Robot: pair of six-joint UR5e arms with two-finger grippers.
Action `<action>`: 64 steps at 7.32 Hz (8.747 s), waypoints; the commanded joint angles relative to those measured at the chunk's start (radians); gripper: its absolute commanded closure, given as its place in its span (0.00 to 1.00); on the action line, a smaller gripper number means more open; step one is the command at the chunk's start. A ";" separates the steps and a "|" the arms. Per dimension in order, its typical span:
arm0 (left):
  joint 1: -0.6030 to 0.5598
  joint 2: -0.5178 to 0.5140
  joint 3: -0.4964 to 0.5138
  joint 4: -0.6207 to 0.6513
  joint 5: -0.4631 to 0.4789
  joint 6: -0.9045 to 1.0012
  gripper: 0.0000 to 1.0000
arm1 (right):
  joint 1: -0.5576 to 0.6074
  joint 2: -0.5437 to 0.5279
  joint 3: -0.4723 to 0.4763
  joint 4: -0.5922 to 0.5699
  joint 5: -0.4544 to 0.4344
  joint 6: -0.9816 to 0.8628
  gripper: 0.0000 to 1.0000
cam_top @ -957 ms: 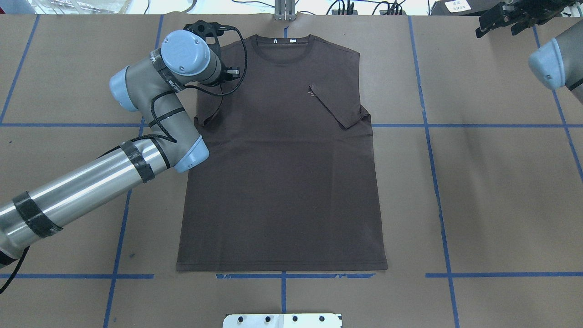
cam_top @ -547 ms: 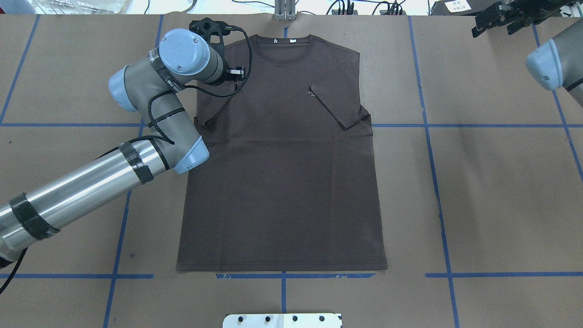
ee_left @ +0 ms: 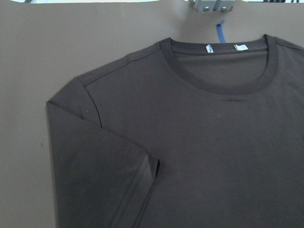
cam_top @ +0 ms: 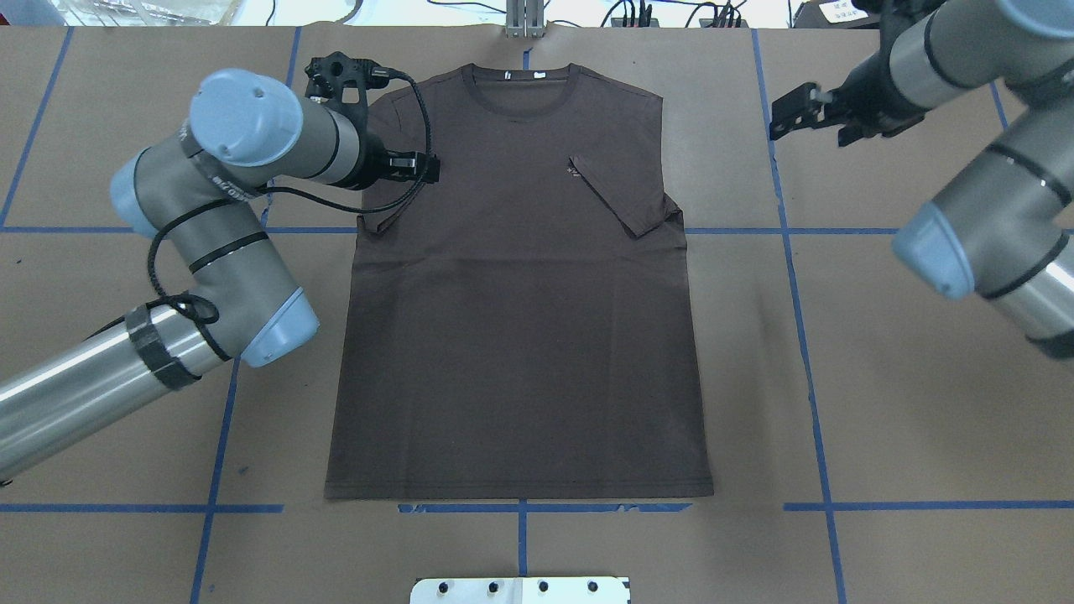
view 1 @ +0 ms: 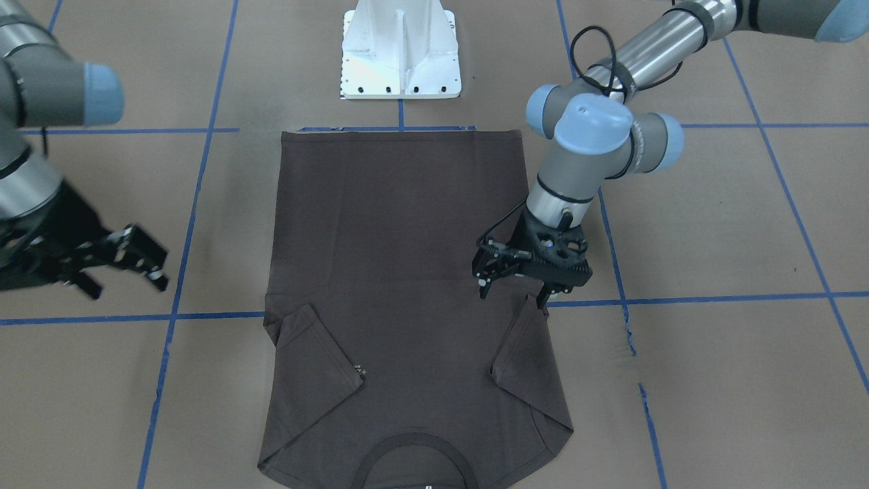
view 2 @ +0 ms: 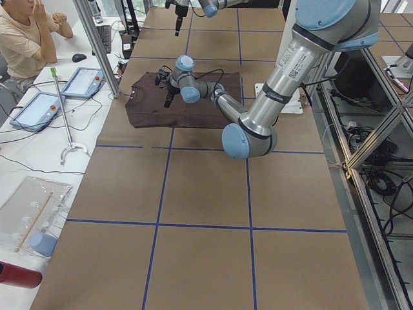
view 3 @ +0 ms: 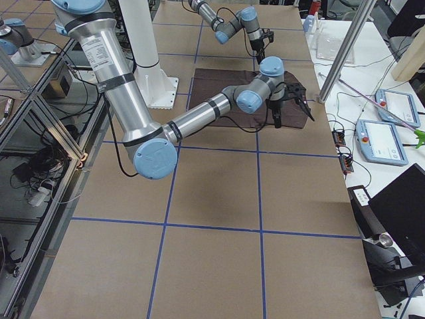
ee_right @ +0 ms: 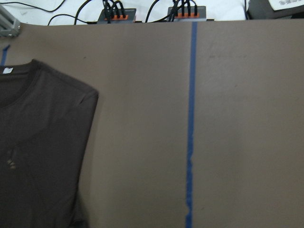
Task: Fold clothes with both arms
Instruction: 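Release the sleeve and lower both grippers toward the shirt hem corners, then grasp both hem corners nearest the robot with the left and right grippers, then lift the hem with both grippers and fold it toward the collar, then lay the hem down near the collar and open both grippers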
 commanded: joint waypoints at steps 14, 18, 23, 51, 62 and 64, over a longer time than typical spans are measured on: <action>0.521 0.534 -0.457 0.013 0.215 -0.521 0.42 | -0.670 -0.325 0.420 0.000 -0.502 0.585 0.04; 0.547 0.530 -0.455 0.013 0.215 -0.535 0.60 | -0.670 -0.326 0.420 0.000 -0.502 0.585 0.04; 0.559 0.528 -0.472 0.014 0.237 -0.553 1.00 | -0.673 -0.331 0.420 -0.001 -0.503 0.602 0.12; 0.480 0.208 -1.063 0.872 0.024 -0.535 1.00 | -0.831 -0.115 0.876 -0.793 -0.631 0.947 1.00; -0.022 0.057 -0.160 0.315 -0.009 -0.067 1.00 | -0.211 0.367 -0.280 -0.136 -0.382 0.564 1.00; -0.022 0.033 -0.045 0.248 0.042 -0.067 1.00 | -0.196 0.368 -0.382 -0.052 -0.382 0.544 1.00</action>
